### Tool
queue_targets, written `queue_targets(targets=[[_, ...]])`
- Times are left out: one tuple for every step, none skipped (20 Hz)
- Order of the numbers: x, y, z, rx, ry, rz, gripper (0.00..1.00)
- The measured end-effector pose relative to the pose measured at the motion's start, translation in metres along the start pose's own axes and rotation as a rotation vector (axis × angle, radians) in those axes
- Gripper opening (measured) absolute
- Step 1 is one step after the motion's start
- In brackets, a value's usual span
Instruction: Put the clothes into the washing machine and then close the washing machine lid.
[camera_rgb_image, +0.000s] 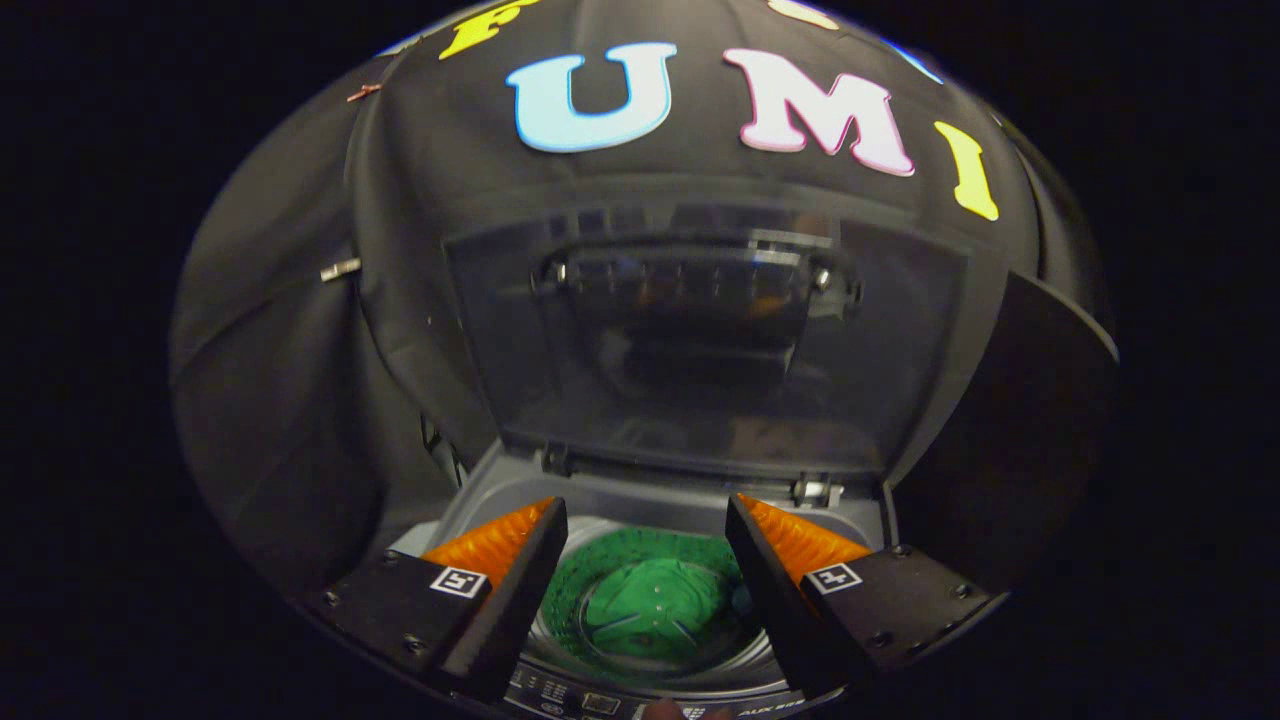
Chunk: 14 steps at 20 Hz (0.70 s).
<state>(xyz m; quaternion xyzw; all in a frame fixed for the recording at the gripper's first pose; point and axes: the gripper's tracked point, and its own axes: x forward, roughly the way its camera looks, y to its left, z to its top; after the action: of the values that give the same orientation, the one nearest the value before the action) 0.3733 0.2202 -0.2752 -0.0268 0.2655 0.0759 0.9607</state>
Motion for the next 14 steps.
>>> queue_targets(targets=[[-0.007,0.004,0.018,0.001,-0.036,0.012,0.99],[-0.013,0.008,0.033,-0.008,-0.067,0.021,0.99],[-0.021,0.012,0.048,-0.017,-0.098,0.025,1.0],[-0.027,0.013,0.064,-0.026,-0.133,0.02,1.0],[-0.031,0.014,0.082,-0.042,-0.178,0.014,1.0],[-0.038,0.014,0.101,-0.066,-0.226,-0.002,1.0],[-0.046,0.014,0.121,-0.078,-0.273,-0.013,1.0],[-0.054,0.015,0.139,-0.084,-0.313,-0.019,0.99],[-0.059,0.014,0.159,-0.087,-0.353,-0.029,0.99],[-0.061,0.015,0.176,-0.088,-0.39,-0.028,0.99],[-0.062,0.014,0.19,-0.08,-0.398,-0.031,0.99],[-0.061,0.013,0.202,-0.067,-0.402,-0.032,0.99],[-0.06,0.012,0.217,-0.066,-0.417,-0.042,0.99],[-0.059,0.005,0.233,-0.089,-0.441,-0.076,0.99]])
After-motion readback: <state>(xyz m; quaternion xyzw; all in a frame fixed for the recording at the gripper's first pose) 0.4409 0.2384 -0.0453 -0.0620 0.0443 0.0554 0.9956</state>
